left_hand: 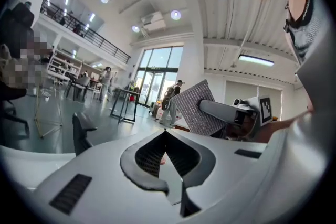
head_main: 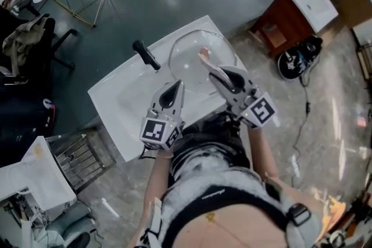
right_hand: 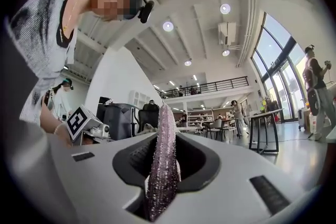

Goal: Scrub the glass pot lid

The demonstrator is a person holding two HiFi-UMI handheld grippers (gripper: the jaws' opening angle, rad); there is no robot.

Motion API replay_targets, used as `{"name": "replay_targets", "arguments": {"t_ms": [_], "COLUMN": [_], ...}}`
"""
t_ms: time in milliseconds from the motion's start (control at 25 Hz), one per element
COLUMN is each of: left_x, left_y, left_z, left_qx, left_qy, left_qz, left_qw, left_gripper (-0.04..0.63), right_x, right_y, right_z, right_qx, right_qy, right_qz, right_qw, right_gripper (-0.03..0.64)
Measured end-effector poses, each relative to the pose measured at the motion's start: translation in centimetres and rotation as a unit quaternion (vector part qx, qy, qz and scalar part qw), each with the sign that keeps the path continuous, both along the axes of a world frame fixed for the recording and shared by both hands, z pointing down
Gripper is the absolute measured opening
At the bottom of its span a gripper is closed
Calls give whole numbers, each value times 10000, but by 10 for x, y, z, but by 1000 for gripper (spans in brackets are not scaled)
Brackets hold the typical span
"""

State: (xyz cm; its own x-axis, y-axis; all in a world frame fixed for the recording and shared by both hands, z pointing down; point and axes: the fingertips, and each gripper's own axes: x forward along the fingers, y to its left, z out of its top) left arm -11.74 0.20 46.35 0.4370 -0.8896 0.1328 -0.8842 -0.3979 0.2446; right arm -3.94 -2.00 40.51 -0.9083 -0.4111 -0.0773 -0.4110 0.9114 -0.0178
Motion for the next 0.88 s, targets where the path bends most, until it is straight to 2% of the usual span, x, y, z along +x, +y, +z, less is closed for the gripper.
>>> {"name": "replay_targets", "arguments": {"t_ms": [120, 280, 440, 600, 880], "left_x": [12, 38, 71, 99, 128], "left_y": [1, 1, 3, 10, 30], "left_z": [-19, -46, -71, -84, -90], "left_qx": [231, 513, 720, 889, 789], "left_qy": [-270, -455, -467, -583, -589], "left_qz": [-188, -481, -755, -1040, -1609], "left_qw": [9992, 9965, 9934, 9889, 9821], "left_gripper": [-9, -9, -9, -11, -9], "right_x": [11, 33, 61, 82, 98], "right_y": [-1, -4, -5, 5, 27], "right_z": [-15, -25, -29, -29, -35], "right_qx": [120, 308, 161, 53, 38], "right_qy": [-67, 256, 306, 211, 95], "right_qz": [56, 180, 248, 77, -307], "right_qw": [9999, 9990, 9991, 9997, 9995], "right_gripper": [83, 81, 81, 81, 80]}}
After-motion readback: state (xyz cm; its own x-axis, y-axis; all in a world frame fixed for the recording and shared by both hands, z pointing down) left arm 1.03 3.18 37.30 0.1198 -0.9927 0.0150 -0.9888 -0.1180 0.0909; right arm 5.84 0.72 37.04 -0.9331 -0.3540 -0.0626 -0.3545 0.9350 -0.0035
